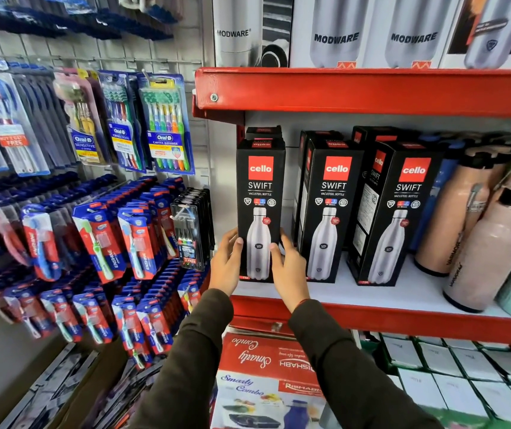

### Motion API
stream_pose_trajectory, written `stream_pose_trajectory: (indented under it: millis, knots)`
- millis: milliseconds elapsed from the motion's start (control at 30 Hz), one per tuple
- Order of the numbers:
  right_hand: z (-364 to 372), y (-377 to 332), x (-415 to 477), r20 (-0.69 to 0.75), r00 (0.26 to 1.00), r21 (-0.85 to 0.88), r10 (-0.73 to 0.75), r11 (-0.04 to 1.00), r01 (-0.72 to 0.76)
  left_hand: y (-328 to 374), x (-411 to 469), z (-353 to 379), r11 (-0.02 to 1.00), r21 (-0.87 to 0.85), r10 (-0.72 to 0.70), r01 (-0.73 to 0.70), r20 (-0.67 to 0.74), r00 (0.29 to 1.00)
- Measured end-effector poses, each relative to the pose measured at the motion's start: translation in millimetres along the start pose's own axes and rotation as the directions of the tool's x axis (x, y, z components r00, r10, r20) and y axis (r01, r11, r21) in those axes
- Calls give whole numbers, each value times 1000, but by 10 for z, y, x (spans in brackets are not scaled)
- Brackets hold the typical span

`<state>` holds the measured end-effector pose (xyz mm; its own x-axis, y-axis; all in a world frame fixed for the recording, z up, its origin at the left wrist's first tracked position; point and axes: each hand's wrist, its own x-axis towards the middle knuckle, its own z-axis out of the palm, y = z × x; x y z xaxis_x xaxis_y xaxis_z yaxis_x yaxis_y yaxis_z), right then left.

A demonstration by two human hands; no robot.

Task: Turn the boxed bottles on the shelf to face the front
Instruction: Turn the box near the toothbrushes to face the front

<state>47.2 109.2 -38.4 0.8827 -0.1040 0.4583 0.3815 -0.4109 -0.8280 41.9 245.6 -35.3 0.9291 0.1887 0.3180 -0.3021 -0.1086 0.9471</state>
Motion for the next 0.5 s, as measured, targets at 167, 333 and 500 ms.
stream_pose_trajectory:
  millis: [167, 333, 500]
  knots:
    - [-69, -29, -170, 17, 1000, 60, -11, 998, 9, 79, -189, -51, 998, -63, -19, 20, 4, 1000]
    - [-108, -68, -309, 16, 1000, 113, 2, 994, -4, 120, -349, -95, 995, -85, -47, 44, -31, 998]
    - [-145, -94, -427, 3, 1000, 105, -8, 994, 8, 155, -478, -127, 996, -82, -36, 30, -68, 997]
